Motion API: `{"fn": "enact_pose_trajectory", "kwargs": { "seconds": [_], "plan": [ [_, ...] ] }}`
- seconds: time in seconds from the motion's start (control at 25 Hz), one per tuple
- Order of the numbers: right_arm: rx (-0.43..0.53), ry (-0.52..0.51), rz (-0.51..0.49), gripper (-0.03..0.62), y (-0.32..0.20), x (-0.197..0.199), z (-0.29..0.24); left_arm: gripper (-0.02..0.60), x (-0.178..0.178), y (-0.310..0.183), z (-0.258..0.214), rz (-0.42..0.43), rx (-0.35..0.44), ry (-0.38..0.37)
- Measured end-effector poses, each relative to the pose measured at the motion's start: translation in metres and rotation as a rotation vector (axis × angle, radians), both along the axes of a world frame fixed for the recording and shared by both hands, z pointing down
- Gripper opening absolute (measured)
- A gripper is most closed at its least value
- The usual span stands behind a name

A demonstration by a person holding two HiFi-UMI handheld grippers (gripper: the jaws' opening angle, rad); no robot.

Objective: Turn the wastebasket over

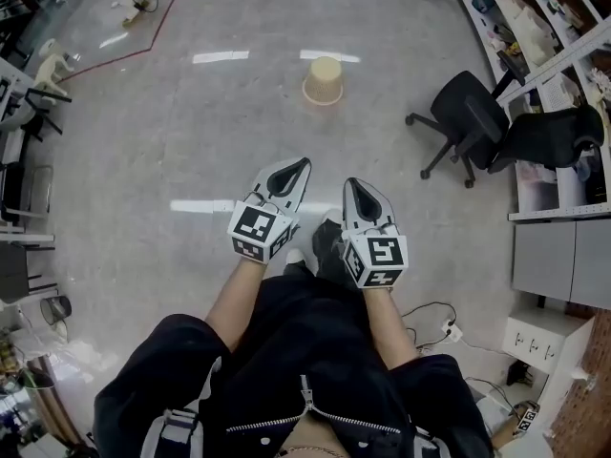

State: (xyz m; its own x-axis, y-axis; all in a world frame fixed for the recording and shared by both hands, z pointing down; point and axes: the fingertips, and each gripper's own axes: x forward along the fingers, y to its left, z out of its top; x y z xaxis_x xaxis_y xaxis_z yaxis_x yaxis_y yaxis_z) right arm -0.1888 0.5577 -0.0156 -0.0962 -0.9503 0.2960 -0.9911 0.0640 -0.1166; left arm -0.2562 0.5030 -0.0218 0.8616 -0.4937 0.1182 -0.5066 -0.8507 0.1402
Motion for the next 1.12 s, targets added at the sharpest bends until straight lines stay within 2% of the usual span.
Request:
{"fn": "enact_pose_trajectory", "kwargs": {
  "seconds": [0.24, 0.6, 0.92, 1.12],
  "plan": [
    [-0.026, -0.049, 0.022, 0.011, -0.029, 0.041, 0.017, 0.005, 0.037, -0.032, 0.013, 0.007, -0.014, -0.020],
    [-0.023, -0.073, -0.001, 0.011, -0.143, 0.111, 0.014, 0.005, 0.097, -0.135, 0.011, -0.023, -0.019, -0.066],
    [-0.033, -0.087, -0.073, 0.011, -0.236, 0.166, 0.006, 0.005, 0.150, -0.220, -0.003, -0.076, -0.023, -0.074],
    [-0.053, -0.100, -0.101, 0.011, -0.272, 0.190, 0.017, 0.005, 0.159, -0.258, 0.005, -0.141, -0.046, -0.086]
  ]
}}
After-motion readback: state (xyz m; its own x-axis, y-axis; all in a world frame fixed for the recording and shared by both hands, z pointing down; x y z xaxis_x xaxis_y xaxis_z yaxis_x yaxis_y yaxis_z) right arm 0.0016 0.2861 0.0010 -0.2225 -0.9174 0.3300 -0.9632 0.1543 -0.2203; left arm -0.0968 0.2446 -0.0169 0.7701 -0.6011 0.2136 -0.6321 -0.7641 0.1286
